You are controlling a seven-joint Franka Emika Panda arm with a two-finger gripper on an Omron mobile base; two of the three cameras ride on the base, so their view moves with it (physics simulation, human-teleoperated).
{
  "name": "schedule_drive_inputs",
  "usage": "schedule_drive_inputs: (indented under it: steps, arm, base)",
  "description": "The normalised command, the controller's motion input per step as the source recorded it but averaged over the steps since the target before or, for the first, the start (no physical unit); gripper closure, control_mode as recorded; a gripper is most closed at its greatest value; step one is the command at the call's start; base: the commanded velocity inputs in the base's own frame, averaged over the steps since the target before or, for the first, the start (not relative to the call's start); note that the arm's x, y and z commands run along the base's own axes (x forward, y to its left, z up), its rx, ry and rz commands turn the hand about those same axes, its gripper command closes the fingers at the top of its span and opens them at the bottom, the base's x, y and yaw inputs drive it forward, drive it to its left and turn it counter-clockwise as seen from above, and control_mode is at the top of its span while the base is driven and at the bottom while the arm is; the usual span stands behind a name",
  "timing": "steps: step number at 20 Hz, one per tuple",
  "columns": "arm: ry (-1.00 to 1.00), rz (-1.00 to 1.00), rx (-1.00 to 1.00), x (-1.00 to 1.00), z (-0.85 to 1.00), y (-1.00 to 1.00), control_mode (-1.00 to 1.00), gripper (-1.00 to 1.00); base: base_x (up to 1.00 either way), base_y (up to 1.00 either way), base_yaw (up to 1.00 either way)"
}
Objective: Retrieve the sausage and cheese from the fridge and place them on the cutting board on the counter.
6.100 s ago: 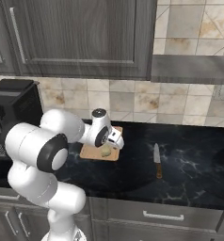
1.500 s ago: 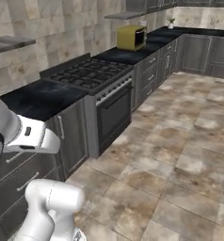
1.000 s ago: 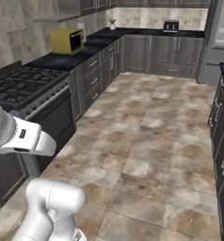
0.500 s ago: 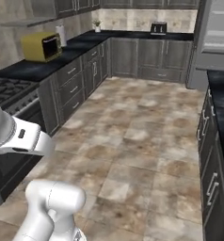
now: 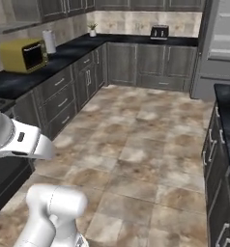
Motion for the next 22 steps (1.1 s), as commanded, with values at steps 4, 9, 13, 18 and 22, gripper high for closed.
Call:
schedule_drive_inputs:
  steps: [4, 9, 13, 18, 22]
  arm:
    - [0.00, 0.00, 0.00, 0.00, 0.00, 0.00, 1.00, -1.00]
    - [0.00, 0.00, 0.00, 0.00, 0.00, 0.00, 1.00, -1.00]
    - [0.00, 0.00, 0.00, 0.00, 0.00, 0.00, 1.00, -1.00]
    - [0.00, 0.00, 0.00, 0.00, 0.00, 0.00, 1.00, -1.00]
    - [0.00, 0.00, 0.00, 0.00, 0.00, 0.00, 1.00, -1.00]
  base:
    - [1.00, -0.39, 0.00]
    - [1.00, -0.42, 0.00]
    - [1.00, -0.41, 0.00]
    - [1.00, -0.44, 0.00]
    - [1.00, -0.39, -0.07]
